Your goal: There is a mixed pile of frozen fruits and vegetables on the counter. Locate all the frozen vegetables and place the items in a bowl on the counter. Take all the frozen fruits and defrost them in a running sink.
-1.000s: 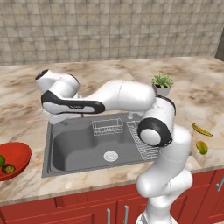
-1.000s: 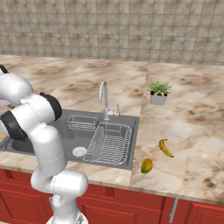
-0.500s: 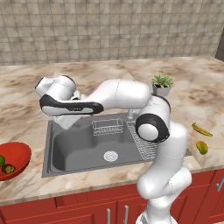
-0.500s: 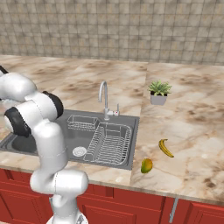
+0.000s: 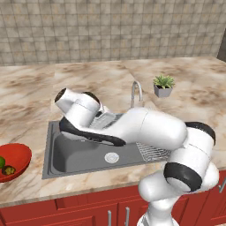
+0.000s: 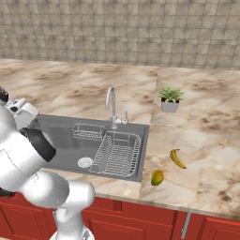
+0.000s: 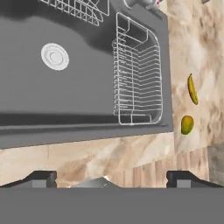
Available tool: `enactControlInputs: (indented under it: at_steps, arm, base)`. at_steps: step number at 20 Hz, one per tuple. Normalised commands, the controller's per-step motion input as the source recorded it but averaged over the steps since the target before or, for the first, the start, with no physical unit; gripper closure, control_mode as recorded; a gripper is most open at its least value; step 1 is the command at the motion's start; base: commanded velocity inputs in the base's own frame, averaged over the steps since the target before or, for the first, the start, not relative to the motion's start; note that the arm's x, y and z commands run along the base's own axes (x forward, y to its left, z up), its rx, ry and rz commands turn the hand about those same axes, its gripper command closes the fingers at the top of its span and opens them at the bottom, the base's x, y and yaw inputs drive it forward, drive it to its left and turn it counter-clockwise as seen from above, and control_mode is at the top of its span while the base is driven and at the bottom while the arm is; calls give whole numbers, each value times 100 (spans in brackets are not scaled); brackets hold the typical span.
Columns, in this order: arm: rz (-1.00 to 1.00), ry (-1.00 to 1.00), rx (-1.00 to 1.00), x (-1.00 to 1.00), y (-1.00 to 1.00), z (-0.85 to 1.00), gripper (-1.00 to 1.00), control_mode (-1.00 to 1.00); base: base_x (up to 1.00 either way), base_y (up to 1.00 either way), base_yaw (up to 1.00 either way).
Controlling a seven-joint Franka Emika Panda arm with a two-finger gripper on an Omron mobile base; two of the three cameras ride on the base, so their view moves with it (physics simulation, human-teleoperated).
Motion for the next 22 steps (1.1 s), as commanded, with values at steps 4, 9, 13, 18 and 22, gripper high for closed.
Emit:
enactControlInputs:
  at_steps: [4,9,13,18,22]
  arm:
    - [9,-13,33,-24,-100,18,-100,-100]
    - [2,-2,19,3,-100,42,-100,-100]
    - [0,0,0,27,-76,31,-100,-100]
    - [3,3,-5,27,-65,20,-100,-100]
    - [3,8,-10,33,-70,1,-100,-100]
  base:
    - [0,0,0]
    - [0,0,0]
    - [0,0,0]
    - [0,0,0]
    - [0,0,0]
